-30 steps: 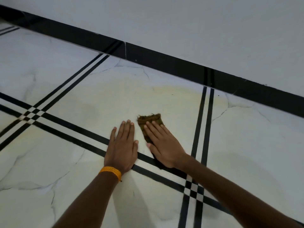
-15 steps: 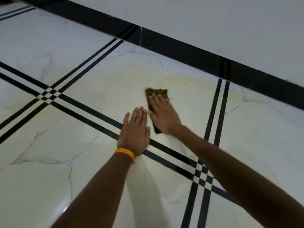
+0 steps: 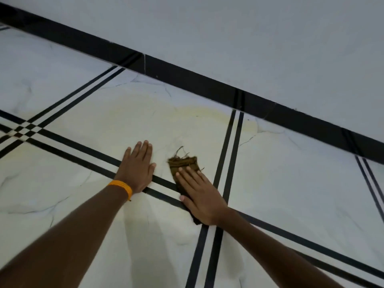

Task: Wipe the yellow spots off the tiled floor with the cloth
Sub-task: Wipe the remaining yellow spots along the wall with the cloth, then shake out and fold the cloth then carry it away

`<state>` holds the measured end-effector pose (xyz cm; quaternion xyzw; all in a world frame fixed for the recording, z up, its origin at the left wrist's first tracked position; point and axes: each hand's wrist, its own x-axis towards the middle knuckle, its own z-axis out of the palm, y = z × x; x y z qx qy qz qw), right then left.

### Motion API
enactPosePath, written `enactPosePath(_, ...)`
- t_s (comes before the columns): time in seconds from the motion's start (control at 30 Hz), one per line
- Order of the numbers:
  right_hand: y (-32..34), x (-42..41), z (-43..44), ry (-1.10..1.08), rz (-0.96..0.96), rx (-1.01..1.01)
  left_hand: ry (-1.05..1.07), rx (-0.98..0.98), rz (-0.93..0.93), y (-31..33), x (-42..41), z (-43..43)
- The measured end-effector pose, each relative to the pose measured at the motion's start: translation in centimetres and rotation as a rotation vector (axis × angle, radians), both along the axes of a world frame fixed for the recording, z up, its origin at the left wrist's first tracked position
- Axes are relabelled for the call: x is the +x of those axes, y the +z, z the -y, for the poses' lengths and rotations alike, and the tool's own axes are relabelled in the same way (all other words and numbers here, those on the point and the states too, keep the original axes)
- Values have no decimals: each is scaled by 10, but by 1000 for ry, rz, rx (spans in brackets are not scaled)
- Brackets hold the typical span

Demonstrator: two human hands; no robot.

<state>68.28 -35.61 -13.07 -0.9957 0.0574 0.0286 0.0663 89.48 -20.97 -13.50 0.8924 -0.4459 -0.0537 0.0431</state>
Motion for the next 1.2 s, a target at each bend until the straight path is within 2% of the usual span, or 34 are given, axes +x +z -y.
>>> enactPosePath(0.07,4,-14,18,-24,27,12,-25,106,-46,13,8,4)
enactPosePath(0.17,0,-32,66,-486,56,9,1,139,-166,27,8,0)
enactPosePath(0.23,-2,-35,65,-679,36,6,20,88,-197,25,-2,-17)
enactPosePath(0.3,-7,-29,32,-611,56,18,21,68,-125,18,-9,-38)
enactPosePath(0.43,-5,-21,-39,-56,31,47,64,89,-71,29,2,-70)
enactPosePath(0.5,-4,-18,-24,63,17,61,68,114,-62,34,7,-79)
enactPosePath(0.6,-2,-19,4,-193,17,32,45,179,-16,42,5,-95)
enactPosePath(0.63,-1,-18,-2,-219,-7,25,15,225,5,44,4,-99)
enactPosePath(0.7,-1,-18,-26,-87,-35,60,-46,310,22,51,0,-104)
enactPosePath(0.77,5,-23,-42,41,-5,183,-72,336,-1,58,-6,-105)
enactPosePath(0.8,11,-26,-43,4,37,276,-78,337,-16,61,-9,-105)
enactPosePath(0.87,19,-29,-35,-229,167,401,-91,333,-38,72,-16,-103)
enactPosePath(0.9,21,-33,-34,-374,202,391,-103,335,-43,78,-21,-102)
enactPosePath(0.97,23,-33,-35,-562,155,333,-113,323,-57,89,-28,-99)
enactPosePath(1.07,35,-23,-44,-650,26,423,-100,326,-107,102,-35,-97)
enactPosePath(1.2,74,-10,-55,-637,120,482,-88,285,-140,123,-42,-95)
